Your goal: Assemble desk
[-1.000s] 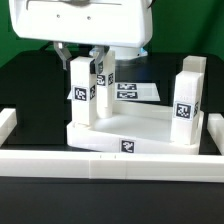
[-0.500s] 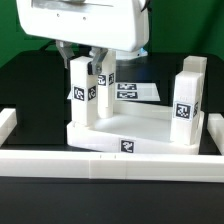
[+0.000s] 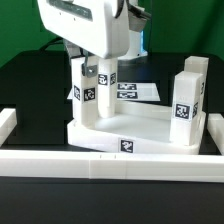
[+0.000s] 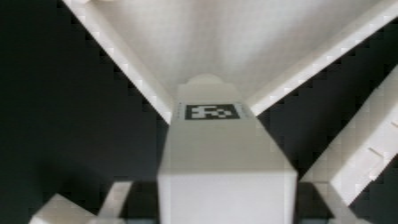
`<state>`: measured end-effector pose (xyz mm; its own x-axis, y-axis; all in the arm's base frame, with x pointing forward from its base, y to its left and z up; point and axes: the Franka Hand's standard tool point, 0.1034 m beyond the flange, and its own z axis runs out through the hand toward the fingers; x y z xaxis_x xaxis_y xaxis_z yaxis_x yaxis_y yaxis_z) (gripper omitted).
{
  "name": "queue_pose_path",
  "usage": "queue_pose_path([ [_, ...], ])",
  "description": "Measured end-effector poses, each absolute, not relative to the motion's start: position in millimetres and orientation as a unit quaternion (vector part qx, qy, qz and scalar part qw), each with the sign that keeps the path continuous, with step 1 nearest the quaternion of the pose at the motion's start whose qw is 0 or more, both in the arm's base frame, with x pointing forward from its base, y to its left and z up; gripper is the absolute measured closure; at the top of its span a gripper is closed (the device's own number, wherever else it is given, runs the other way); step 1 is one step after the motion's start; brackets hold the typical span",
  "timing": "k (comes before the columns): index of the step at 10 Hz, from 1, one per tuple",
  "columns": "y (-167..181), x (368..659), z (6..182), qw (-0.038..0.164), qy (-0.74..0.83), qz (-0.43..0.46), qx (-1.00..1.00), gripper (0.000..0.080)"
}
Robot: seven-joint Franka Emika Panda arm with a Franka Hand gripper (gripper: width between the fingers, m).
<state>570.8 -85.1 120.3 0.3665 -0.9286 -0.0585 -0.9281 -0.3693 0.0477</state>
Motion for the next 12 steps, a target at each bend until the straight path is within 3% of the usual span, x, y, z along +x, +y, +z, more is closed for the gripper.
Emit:
queue_pose_path([
  [8, -82.6, 572.8, 120.2, 0.001, -0.739, -0.038, 0.673, 0.0509],
  [9, -82.5, 572.8, 120.1, 0.001, -0.734, -0.038, 0.678, 0.0410],
  [10, -82.4, 572.8, 120.0, 0.000, -0.723, -0.038, 0.689, 0.0252],
  [11, -80.9, 573.5, 119.9, -0.001, -0.717, -0.036, 0.697, 0.0252],
  [12, -79.9, 574.0, 119.5, -0.002, -0.691, -0.034, 0.722, 0.0178],
])
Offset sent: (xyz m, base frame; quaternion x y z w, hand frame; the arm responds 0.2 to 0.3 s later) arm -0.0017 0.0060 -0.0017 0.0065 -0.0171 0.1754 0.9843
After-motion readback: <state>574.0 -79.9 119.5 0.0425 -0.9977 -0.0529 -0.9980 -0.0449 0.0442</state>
